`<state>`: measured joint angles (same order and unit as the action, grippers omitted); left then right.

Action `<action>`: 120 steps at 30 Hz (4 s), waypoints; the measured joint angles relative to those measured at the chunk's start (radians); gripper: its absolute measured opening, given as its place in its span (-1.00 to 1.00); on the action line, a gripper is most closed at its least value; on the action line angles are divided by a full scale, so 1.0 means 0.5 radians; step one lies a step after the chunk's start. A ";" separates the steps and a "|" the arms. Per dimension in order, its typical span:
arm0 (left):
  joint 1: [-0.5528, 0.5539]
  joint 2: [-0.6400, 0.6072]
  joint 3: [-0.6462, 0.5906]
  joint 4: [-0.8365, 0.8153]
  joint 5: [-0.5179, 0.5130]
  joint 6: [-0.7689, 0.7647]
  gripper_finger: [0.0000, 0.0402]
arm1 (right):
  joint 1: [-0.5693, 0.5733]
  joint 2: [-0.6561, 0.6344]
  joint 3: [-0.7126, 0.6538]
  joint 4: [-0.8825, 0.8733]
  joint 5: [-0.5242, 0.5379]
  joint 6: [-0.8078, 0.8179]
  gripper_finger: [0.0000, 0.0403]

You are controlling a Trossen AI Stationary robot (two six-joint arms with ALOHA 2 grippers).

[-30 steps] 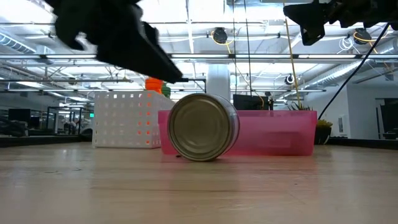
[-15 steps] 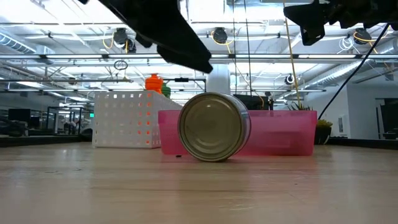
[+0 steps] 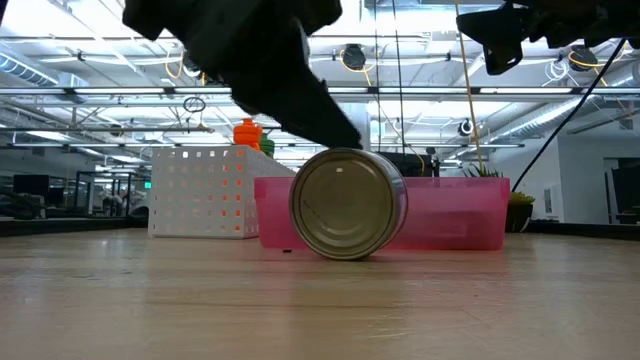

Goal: Pick & Place Food Item
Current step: Put the blue and pink tuna can into the red bin, then return to home position

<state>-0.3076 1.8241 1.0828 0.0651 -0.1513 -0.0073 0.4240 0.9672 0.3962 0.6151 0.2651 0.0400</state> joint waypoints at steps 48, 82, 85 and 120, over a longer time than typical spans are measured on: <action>0.219 -0.130 0.037 -0.319 -1.266 1.279 0.05 | -0.025 0.001 0.000 -0.023 0.000 0.001 0.07; 0.481 -0.022 0.041 -0.326 -0.628 0.567 0.50 | -0.025 0.001 0.000 -0.043 0.000 -0.002 0.07; 0.497 -0.022 0.041 -0.330 -0.743 0.513 0.45 | -0.025 0.001 0.000 -0.043 0.000 -0.001 0.07; 0.231 -2.825 -0.417 -1.459 -0.397 -0.180 0.39 | -0.025 0.000 0.001 -0.039 -0.001 0.001 0.07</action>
<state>-0.1921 0.4115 0.8745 -0.6643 -0.3499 -0.0972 0.4114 0.9672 0.3965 0.5958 0.2646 0.0402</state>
